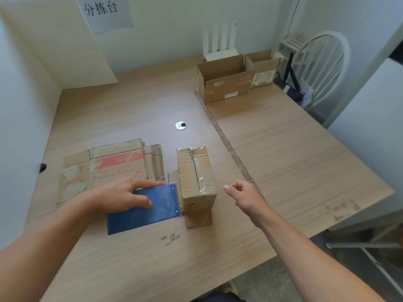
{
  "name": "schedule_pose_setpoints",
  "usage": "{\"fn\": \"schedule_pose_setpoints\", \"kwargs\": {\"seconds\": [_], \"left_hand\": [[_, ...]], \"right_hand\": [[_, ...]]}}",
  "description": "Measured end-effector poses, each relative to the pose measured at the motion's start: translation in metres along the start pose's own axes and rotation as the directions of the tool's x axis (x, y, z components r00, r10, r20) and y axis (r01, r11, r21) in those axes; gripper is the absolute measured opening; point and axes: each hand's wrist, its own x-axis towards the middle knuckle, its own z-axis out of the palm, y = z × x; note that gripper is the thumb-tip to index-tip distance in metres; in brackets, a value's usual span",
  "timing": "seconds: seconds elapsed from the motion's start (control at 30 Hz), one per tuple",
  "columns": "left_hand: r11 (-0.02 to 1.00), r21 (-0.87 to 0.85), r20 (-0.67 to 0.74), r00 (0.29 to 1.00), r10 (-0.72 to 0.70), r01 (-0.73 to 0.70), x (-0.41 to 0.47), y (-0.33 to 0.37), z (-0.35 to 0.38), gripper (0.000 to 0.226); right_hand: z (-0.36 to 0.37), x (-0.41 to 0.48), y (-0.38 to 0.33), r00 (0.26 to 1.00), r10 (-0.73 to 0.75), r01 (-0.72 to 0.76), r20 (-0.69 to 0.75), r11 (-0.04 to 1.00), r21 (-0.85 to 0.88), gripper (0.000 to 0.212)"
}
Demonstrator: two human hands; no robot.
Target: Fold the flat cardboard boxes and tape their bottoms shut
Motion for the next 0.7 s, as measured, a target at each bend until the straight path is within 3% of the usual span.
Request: {"fn": "schedule_pose_setpoints", "kwargs": {"seconds": [0.2, 0.43, 0.7], "left_hand": [[0.998, 0.011, 0.026, 0.998, -0.063, 0.063, 0.016, 0.003, -0.001, 0.049], [0.991, -0.017, 0.057, 0.989, -0.134, 0.135, 0.031, -0.006, 0.006, 0.051], [0.987, -0.031, 0.041, 0.987, -0.157, 0.158, 0.034, -0.015, 0.005, 0.049]], "right_hand": [[0.004, 0.008, 0.001, 0.999, 0.028, -0.031, -0.045, 0.997, -0.068, 0.026], [0.020, 0.016, 0.010, 0.995, 0.096, -0.095, 0.001, 0.983, -0.154, 0.027], [0.035, 0.017, 0.002, 0.936, 0.320, -0.335, 0.146, 0.937, 0.097, 0.021]]}}
